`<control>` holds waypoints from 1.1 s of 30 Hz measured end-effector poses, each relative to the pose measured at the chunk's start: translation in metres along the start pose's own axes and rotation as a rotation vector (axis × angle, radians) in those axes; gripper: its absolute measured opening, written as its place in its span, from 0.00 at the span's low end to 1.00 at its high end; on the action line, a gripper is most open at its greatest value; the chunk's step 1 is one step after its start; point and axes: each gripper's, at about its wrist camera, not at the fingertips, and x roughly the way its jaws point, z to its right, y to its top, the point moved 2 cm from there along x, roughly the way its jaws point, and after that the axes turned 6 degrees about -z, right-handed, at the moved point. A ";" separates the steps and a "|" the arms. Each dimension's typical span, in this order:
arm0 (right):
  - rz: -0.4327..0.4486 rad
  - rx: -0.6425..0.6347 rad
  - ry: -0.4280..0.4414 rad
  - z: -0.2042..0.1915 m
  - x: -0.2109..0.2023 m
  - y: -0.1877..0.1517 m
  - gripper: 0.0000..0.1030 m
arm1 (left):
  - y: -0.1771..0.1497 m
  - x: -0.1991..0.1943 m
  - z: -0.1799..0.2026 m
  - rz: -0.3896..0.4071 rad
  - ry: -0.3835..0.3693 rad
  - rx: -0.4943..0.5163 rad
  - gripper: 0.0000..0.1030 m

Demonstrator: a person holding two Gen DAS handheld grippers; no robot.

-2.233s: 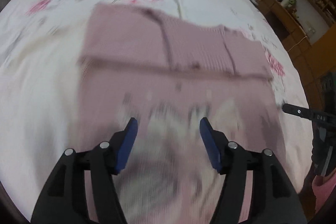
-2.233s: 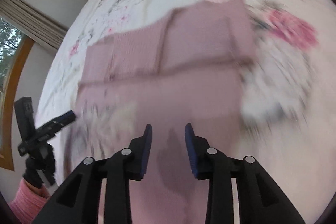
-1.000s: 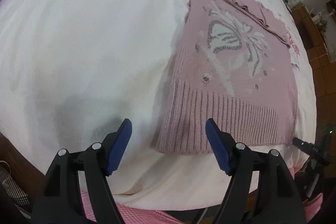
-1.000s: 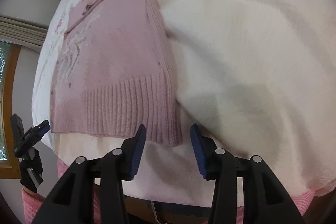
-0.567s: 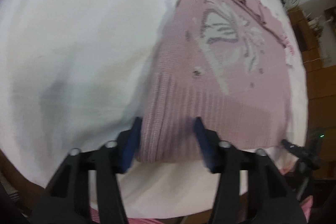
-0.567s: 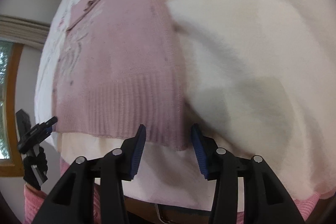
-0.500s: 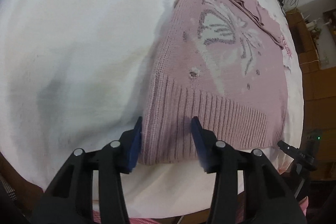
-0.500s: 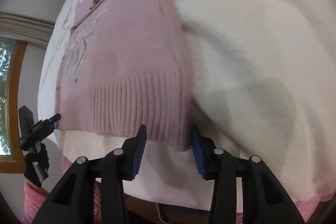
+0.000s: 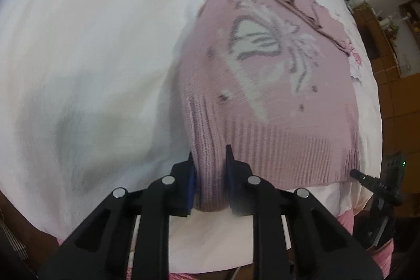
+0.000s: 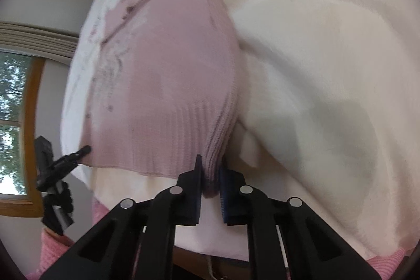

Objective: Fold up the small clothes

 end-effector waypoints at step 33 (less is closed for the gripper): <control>0.046 0.207 0.170 0.013 -0.013 0.204 0.11 | 0.196 0.014 0.008 0.095 -0.028 -0.096 0.16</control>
